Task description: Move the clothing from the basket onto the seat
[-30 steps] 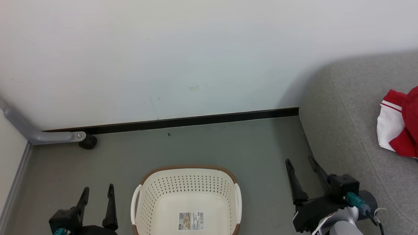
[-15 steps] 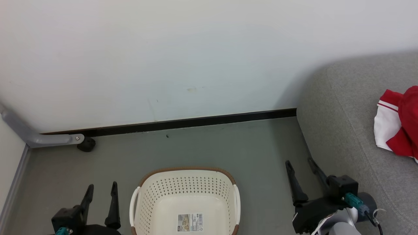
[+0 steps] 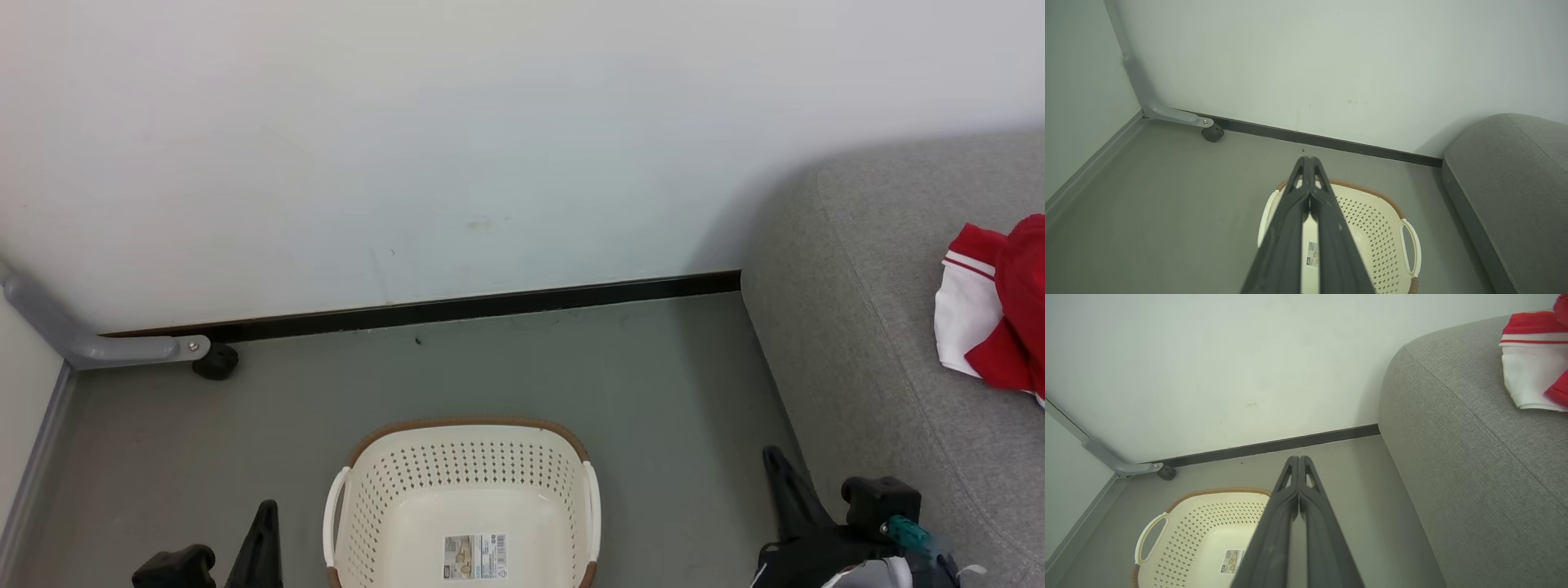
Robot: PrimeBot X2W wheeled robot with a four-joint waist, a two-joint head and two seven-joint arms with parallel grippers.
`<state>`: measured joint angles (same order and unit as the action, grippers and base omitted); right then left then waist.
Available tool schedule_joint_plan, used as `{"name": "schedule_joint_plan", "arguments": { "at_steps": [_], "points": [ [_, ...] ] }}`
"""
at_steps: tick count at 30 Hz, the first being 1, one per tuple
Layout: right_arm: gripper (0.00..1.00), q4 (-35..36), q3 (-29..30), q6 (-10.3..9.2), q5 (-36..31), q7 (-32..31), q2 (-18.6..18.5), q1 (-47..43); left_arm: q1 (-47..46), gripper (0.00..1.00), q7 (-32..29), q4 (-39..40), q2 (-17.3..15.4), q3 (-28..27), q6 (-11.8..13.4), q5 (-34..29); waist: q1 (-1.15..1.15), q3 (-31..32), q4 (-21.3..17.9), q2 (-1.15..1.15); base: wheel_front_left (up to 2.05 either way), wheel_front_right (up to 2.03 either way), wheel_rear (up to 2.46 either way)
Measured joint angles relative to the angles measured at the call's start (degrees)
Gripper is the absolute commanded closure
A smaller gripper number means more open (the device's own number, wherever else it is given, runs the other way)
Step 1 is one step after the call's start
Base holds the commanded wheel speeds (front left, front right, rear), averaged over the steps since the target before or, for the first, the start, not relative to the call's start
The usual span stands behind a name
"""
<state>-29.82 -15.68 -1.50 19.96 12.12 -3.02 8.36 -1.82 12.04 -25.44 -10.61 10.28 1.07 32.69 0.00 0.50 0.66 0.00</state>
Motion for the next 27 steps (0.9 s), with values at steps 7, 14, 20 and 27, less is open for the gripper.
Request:
{"name": "schedule_joint_plan", "arguments": {
  "at_steps": [7,14,20,27],
  "points": [
    [1.00,0.87,1.81,0.56,6.68,-1.54,0.03,0.00,-0.05,1.00,-1.51,0.27,0.67,-1.11,-0.62,4.30,0.00,-0.03,-0.07,0.00,0.00,0.00,0.00],
    [1.00,1.60,3.42,1.10,11.37,-3.04,0.07,-0.01,-0.08,1.00,-2.90,0.70,1.30,-2.24,-1.10,8.21,0.00,-0.06,-0.12,0.00,0.00,0.00,0.00],
    [1.00,2.29,5.00,1.59,16.26,-4.09,0.11,-0.02,-0.10,1.00,-4.14,1.33,1.74,-3.14,-1.62,12.35,0.00,-0.10,-0.16,0.00,0.00,0.00,0.00],
    [1.00,3.36,6.92,2.27,21.67,-5.81,0.15,-0.07,-0.16,1.00,-5.46,1.93,2.32,-4.41,-2.15,17.11,0.00,-0.15,-0.22,0.00,0.00,0.00,0.00]
  ]
}}
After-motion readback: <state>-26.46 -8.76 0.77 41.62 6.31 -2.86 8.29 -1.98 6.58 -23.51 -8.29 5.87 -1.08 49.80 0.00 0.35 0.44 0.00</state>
